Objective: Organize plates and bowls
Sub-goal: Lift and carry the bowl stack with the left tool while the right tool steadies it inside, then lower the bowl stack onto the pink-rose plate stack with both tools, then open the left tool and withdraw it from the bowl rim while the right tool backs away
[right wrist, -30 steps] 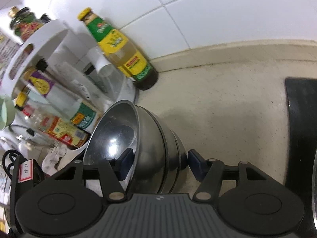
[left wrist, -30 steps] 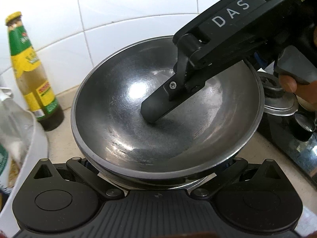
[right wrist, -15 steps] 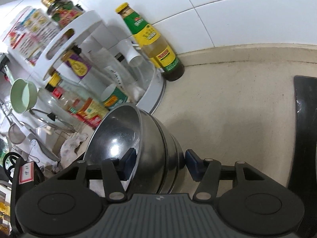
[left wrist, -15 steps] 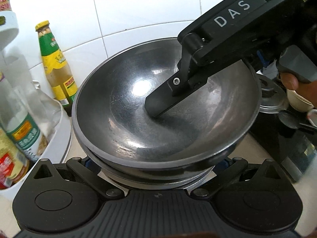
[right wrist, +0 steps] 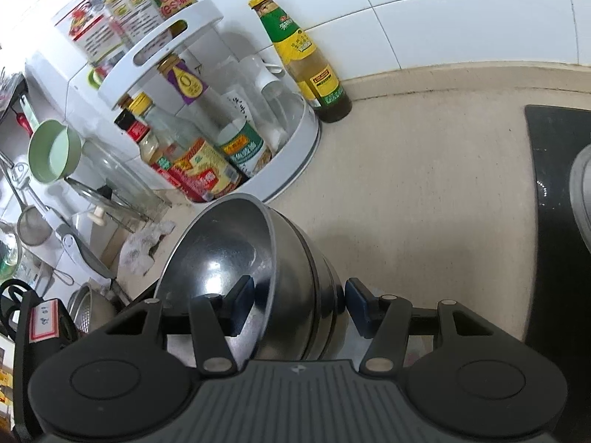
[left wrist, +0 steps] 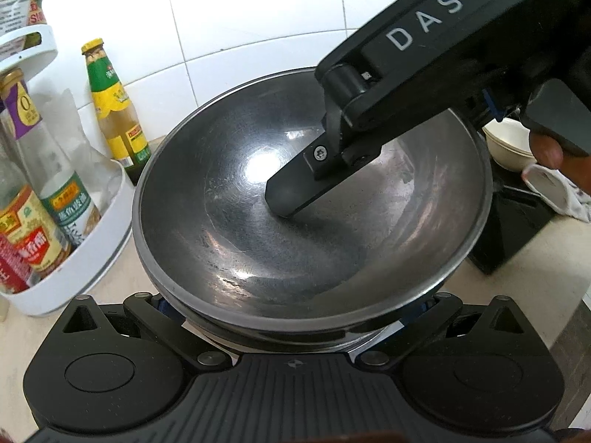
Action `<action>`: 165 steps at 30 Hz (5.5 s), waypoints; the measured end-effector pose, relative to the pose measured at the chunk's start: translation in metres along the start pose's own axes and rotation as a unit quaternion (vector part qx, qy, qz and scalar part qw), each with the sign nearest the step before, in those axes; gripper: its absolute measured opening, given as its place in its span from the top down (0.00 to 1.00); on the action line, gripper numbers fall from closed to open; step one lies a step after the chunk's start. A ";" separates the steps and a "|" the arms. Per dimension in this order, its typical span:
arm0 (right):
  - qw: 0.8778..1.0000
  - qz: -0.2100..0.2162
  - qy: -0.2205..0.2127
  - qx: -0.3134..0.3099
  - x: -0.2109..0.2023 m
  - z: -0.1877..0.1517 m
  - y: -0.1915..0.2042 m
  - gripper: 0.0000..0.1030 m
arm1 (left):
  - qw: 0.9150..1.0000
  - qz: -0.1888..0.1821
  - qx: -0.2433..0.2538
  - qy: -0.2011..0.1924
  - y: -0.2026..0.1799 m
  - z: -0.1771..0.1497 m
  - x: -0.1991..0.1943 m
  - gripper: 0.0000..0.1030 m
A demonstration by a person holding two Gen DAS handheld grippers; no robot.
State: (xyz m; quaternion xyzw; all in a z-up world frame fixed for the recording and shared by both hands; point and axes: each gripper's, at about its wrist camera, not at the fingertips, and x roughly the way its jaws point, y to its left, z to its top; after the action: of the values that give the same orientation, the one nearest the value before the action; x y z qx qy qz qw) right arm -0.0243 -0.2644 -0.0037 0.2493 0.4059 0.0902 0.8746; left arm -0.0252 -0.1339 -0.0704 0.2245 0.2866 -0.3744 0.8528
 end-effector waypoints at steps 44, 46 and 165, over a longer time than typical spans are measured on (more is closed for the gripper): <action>0.999 -0.043 0.025 -0.009 0.008 -0.022 0.009 0.51 | 1.000 -0.018 -0.019 0.014 0.002 -0.022 -0.002 0.00; 0.999 -0.043 0.022 -0.011 0.005 -0.022 0.012 0.51 | 1.000 -0.016 -0.019 0.011 0.003 -0.022 -0.005 0.00; 0.992 -0.109 0.010 -0.069 -0.047 -0.073 0.043 0.64 | 0.996 0.080 -0.043 -0.019 -0.024 -0.035 -0.074 0.03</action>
State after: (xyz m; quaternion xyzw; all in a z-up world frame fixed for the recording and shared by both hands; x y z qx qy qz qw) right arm -0.1087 -0.2183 0.0095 0.1419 0.4324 0.0242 0.8901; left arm -0.0956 -0.0899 -0.0509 0.2026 0.2672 -0.2967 0.8941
